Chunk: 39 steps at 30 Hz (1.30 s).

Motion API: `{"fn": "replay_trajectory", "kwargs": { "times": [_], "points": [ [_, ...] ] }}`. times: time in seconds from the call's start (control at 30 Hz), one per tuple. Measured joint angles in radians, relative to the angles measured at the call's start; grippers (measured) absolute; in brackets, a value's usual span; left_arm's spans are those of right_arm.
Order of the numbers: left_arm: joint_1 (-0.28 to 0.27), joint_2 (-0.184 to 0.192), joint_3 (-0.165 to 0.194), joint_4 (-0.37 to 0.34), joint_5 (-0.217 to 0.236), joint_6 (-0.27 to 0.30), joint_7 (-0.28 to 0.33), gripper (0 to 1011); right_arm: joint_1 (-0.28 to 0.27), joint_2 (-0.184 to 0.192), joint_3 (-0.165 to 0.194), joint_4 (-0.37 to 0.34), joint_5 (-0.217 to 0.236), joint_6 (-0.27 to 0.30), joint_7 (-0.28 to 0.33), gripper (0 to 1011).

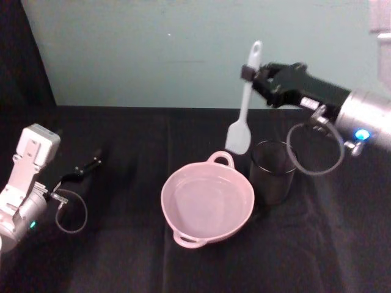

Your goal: Use the one hand to pick up the spoon and stir the clear water in the bowl.

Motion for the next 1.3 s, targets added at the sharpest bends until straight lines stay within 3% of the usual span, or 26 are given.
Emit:
{"fn": "replay_trajectory", "kwargs": {
  "times": [0.17,0.37,0.7,1.3],
  "points": [
    [0.0,0.0,0.0,0.0,0.0,0.0,0.0,1005,-0.022,-0.043,-0.031,0.051,-0.053,-0.076,0.02,113],
    [0.0,0.0,0.0,0.0,0.0,0.0,0.0,1005,-0.031,-0.081,-0.06,0.112,-0.099,-0.122,0.053,113],
    [0.0,0.0,0.0,0.0,0.0,0.0,0.0,1005,-0.046,-0.117,-0.077,0.154,-0.161,-0.158,0.06,113],
    [0.0,0.0,0.0,0.0,0.0,0.0,0.0,1005,-0.053,-0.129,-0.068,0.162,-0.164,-0.158,0.069,113]
  ]
}}
